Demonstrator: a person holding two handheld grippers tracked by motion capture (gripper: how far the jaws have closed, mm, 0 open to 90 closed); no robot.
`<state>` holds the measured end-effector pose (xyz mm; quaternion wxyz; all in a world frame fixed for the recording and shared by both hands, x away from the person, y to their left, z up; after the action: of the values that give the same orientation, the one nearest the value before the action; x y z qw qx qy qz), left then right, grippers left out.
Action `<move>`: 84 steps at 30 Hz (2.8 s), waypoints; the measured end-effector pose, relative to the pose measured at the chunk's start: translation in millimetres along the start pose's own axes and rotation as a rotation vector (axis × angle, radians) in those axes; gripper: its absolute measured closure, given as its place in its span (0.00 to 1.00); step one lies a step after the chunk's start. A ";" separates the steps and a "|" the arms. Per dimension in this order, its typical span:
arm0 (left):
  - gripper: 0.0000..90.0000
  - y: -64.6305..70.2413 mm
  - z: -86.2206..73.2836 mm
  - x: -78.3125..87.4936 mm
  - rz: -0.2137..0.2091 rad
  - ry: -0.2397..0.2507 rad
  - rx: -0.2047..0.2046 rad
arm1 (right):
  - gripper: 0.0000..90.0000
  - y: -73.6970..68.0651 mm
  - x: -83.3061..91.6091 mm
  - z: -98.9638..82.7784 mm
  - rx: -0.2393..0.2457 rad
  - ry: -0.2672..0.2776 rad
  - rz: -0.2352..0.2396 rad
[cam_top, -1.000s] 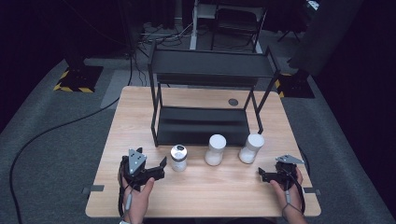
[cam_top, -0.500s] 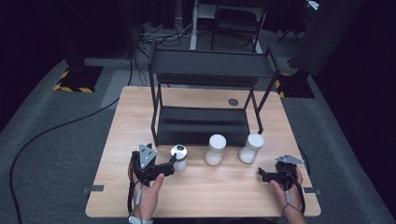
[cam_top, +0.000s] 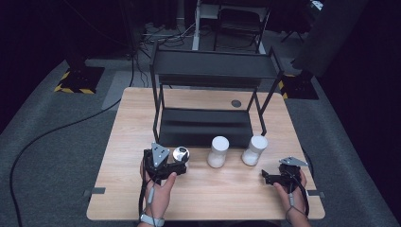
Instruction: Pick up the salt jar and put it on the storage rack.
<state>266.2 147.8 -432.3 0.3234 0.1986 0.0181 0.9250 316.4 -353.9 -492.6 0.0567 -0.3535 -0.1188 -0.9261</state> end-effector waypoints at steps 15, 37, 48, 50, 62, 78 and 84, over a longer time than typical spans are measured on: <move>0.06 -3.9 -12.1 -17.3 -0.019 -0.057 0.008 | 0.00 0.0 0.0 0.0 0.000 0.000 0.000; 0.06 -4.4 -18.7 -38.5 -0.020 -0.175 0.001 | 0.00 0.0 0.0 0.0 0.000 0.000 0.000; 0.14 -5.4 -16.9 -50.1 -0.011 -0.241 0.005 | 0.00 0.0 0.0 0.0 0.000 0.000 0.000; 0.18 -3.9 -17.3 -52.1 -0.004 -0.247 -0.004 | 0.00 0.0 0.0 0.0 0.000 0.000 0.000; 0.33 -4.5 -18.4 -55.9 0.002 -0.260 -0.021 | 0.00 -0.1 0.1 0.0 -0.001 0.000 -0.001; 0.33 -7.4 -4.3 -48.6 -0.003 -0.230 -0.014 | 0.00 -0.3 0.2 -0.1 -0.002 0.000 -0.002; 0.33 -7.4 4.6 -47.2 -0.019 -0.227 -0.023 | 0.00 -0.3 0.2 -0.1 -0.002 0.000 -0.002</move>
<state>306.0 124.7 -446.1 0.3343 0.2982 -0.0272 0.8936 316.2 -353.7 -492.7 0.0555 -0.3535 -0.1184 -0.9262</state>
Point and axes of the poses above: each handheld gripper's, and its own axes: x roughly backward along the jaws, z roughly out of its top, y roughly to its right, the point moved 6 cm from there along -x, roughly forward along the jaws, and after that the axes turned 14 degrees about -z, right-handed, at the moved point
